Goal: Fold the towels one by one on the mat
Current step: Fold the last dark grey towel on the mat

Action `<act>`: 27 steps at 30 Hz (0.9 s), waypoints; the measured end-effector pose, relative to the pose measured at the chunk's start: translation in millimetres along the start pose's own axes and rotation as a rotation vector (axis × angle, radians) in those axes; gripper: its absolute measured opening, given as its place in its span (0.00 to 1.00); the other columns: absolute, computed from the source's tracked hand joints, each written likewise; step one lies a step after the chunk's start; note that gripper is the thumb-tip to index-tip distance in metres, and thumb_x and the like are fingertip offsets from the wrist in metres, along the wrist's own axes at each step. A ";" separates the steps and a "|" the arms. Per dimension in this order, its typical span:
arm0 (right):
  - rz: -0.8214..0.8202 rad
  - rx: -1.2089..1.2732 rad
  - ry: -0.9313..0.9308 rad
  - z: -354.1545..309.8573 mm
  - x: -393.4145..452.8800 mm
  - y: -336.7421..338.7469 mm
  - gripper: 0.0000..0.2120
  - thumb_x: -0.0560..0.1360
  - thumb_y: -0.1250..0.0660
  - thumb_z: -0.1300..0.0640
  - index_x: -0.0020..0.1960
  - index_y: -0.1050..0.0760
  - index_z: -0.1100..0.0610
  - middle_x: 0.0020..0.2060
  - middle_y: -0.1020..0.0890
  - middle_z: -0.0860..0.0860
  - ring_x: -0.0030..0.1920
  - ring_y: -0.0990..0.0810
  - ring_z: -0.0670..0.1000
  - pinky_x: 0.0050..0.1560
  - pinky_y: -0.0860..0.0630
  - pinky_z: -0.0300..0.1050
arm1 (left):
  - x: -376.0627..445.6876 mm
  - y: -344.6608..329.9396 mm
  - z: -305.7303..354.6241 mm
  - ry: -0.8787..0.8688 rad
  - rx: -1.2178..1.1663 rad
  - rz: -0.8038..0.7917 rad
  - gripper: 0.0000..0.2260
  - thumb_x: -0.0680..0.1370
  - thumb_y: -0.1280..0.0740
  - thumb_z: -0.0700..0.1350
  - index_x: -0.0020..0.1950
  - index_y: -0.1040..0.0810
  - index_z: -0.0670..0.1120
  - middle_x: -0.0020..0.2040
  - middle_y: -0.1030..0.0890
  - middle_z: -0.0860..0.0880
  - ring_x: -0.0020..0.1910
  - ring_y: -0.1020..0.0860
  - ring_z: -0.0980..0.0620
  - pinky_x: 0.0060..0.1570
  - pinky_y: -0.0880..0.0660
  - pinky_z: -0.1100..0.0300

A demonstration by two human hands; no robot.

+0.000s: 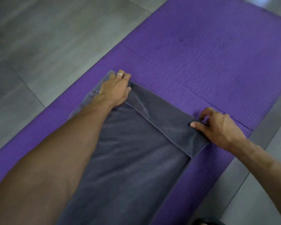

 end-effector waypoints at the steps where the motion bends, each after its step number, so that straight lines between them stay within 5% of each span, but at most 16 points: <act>1: -0.014 -0.042 -0.036 5.1 0.9 2.3 0.18 0.71 0.32 0.38 0.48 0.32 0.51 0.34 0.23 0.49 0.46 0.19 0.61 0.46 0.26 0.52 | -1.6 -4.6 4.9 0.036 0.001 -0.004 0.25 0.80 0.39 0.50 0.75 0.40 0.45 0.74 0.39 0.42 0.67 0.33 0.36 0.61 0.29 0.41; 4: 0.167 -0.199 -0.036 3.5 0.0 5.3 0.18 0.73 0.32 0.44 0.55 0.29 0.56 0.46 0.20 0.58 0.48 0.21 0.63 0.45 0.26 0.54 | -16.1 -10.9 27.1 0.090 0.010 0.114 0.31 0.81 0.43 0.56 0.79 0.50 0.45 0.79 0.50 0.42 0.73 0.41 0.38 0.68 0.38 0.42; 7: 0.407 -0.146 0.185 -56.3 -1.9 -19.2 0.18 0.75 0.39 0.50 0.60 0.27 0.60 0.53 0.22 0.60 0.52 0.24 0.63 0.48 0.26 0.57 | -26.6 -32.2 39.8 0.076 -0.076 0.039 0.31 0.82 0.50 0.58 0.79 0.54 0.45 0.80 0.54 0.43 0.78 0.55 0.41 0.74 0.55 0.41; 10: 0.289 -0.096 0.258 -106.0 21.9 -65.5 0.28 0.76 0.46 0.48 0.70 0.33 0.64 0.69 0.29 0.61 0.70 0.31 0.60 0.68 0.33 0.59 | -29.3 -54.8 29.5 0.096 -0.054 -0.049 0.33 0.79 0.56 0.64 0.79 0.58 0.50 0.80 0.58 0.46 0.77 0.61 0.41 0.73 0.62 0.38; 13: 0.144 -0.249 0.250 -93.4 30.3 -83.5 0.32 0.79 0.52 0.43 0.76 0.40 0.62 0.76 0.40 0.58 0.77 0.43 0.57 0.74 0.47 0.60 | -29.5 -55.3 6.5 0.206 -0.037 -0.083 0.38 0.74 0.57 0.72 0.78 0.62 0.55 0.79 0.62 0.47 0.76 0.64 0.38 0.70 0.65 0.37; 19: 0.085 -0.397 0.267 -12.5 -24.6 -68.2 0.32 0.78 0.50 0.42 0.77 0.40 0.58 0.77 0.42 0.54 0.77 0.42 0.56 0.73 0.44 0.62 | -24.6 -47.6 -14.2 0.260 0.008 -0.150 0.40 0.72 0.62 0.73 0.78 0.62 0.54 0.79 0.62 0.44 0.76 0.64 0.37 0.73 0.62 0.37; 23: 0.160 -0.348 0.247 -14.3 -27.1 -62.2 0.30 0.78 0.48 0.43 0.74 0.36 0.59 0.75 0.35 0.55 0.74 0.36 0.57 0.70 0.40 0.62 | -19.6 -26.9 -0.5 0.312 -0.021 0.025 0.32 0.80 0.51 0.62 0.79 0.50 0.47 0.77 0.43 0.40 0.76 0.46 0.37 0.72 0.45 0.41; 27: 0.294 -0.248 0.167 -33.8 -6.6 -42.6 0.23 0.76 0.43 0.49 0.65 0.27 0.60 0.57 0.21 0.56 0.55 0.24 0.60 0.48 0.28 0.57 | -9.5 -15.6 20.8 0.016 0.134 0.095 0.23 0.82 0.43 0.46 0.77 0.40 0.51 0.76 0.38 0.47 0.66 0.34 0.41 0.61 0.32 0.45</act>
Point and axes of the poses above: each hand's wrist, its own x-axis towards the middle knuckle, its own y-axis out of the back of the hand, z = x × y, the point moved 3 cm from there along x, towards the middle knuckle
